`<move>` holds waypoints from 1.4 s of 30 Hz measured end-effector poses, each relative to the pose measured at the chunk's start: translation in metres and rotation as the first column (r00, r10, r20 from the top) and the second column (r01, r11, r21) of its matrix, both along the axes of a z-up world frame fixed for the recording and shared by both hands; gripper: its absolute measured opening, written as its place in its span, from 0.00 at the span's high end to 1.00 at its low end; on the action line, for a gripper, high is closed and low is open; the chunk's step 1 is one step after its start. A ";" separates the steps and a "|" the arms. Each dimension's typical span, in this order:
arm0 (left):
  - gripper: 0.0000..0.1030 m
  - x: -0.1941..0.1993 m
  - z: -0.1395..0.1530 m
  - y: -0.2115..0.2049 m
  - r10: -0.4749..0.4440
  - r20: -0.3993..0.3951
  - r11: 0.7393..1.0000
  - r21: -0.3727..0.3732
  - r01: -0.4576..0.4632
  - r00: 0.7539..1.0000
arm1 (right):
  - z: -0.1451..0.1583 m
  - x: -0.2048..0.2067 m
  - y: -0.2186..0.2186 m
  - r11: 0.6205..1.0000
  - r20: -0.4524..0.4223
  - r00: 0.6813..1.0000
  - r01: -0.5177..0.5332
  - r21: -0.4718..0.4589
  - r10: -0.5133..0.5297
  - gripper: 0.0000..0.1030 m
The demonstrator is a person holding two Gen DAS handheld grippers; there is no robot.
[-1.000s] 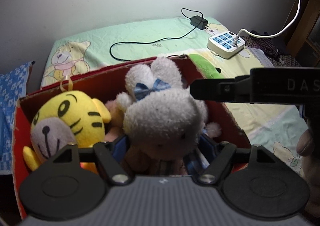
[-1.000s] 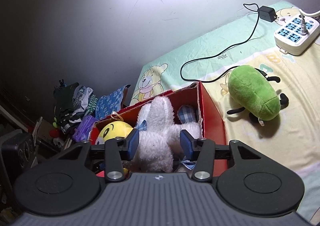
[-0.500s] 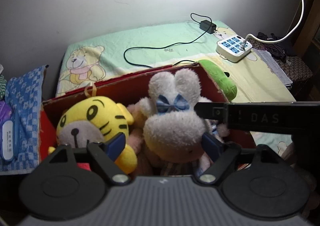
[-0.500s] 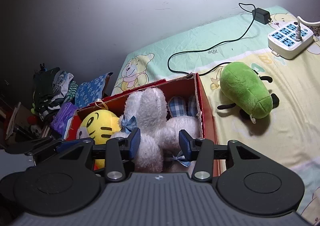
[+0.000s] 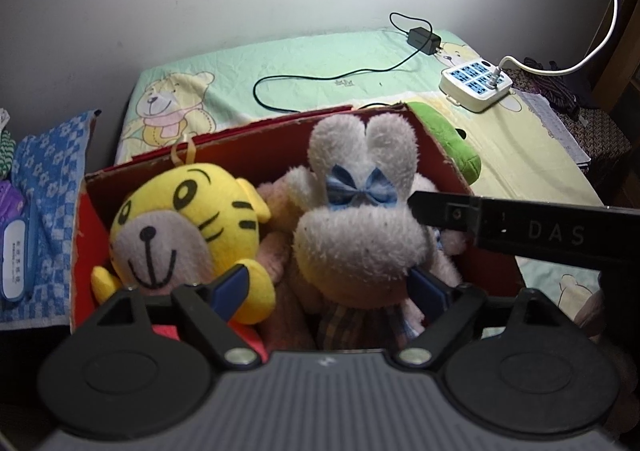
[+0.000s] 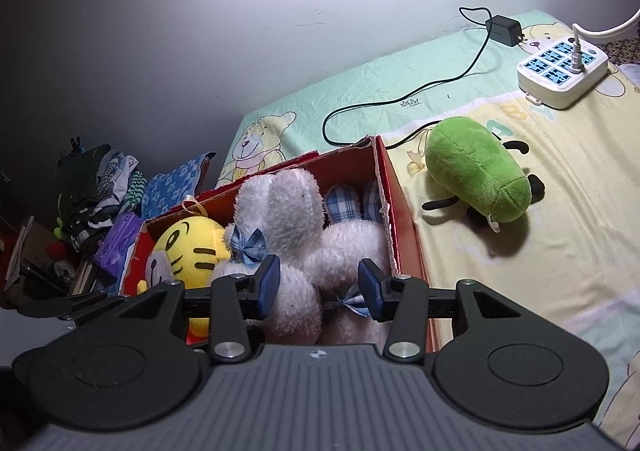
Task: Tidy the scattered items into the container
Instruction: 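Lower the white plush into the red box, then open the right gripper and release the white plush in the box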
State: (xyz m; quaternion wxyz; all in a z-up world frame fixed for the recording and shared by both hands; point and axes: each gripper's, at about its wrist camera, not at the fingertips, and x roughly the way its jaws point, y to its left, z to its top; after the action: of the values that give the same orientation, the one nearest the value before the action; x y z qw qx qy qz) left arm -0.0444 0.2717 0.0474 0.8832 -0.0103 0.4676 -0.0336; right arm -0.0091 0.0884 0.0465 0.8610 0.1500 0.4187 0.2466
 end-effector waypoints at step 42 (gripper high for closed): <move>0.12 0.007 -0.020 -0.060 0.059 -0.067 0.994 0.098 -0.052 0.996 | -0.006 0.004 -0.030 0.989 -0.015 0.992 -0.123 0.085 0.125 0.57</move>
State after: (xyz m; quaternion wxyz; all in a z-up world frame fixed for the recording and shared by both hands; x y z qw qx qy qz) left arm -0.0378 0.2113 0.0269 0.8665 0.0179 0.4986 0.0137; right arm -0.0051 0.0587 0.0401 0.8328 0.1622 0.4250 0.3154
